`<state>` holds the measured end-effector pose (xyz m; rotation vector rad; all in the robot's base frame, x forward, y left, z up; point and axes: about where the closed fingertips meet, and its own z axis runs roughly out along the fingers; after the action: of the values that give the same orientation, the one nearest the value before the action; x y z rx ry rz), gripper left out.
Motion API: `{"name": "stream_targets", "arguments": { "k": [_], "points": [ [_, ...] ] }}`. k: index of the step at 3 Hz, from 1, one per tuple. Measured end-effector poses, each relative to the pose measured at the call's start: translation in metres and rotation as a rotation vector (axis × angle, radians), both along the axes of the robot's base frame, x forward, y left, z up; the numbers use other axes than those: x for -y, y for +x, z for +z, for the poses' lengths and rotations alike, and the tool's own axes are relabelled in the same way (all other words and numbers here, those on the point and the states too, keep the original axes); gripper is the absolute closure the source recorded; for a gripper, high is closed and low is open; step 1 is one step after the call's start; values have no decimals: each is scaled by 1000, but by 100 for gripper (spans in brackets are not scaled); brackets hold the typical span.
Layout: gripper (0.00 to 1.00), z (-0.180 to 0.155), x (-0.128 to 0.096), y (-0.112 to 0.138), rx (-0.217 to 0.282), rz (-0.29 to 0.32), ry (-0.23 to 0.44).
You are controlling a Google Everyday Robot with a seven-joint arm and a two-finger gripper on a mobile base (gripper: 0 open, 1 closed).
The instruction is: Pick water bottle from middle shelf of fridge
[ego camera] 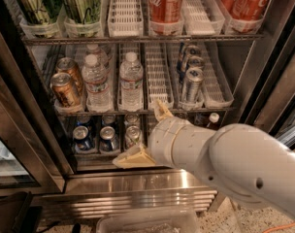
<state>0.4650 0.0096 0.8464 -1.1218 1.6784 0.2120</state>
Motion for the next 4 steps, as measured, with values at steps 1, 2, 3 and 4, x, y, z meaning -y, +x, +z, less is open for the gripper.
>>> {"name": "stream_targets", "arguments": {
  "k": [1,2,3,4],
  "points": [
    [0,2,-26,9,66,-56,25],
    [0,4,-42,23,107,-122,90],
    [0,2,-52,31,144,-186,148],
    [0,0,-39,40,201,-283,168]
  ]
}}
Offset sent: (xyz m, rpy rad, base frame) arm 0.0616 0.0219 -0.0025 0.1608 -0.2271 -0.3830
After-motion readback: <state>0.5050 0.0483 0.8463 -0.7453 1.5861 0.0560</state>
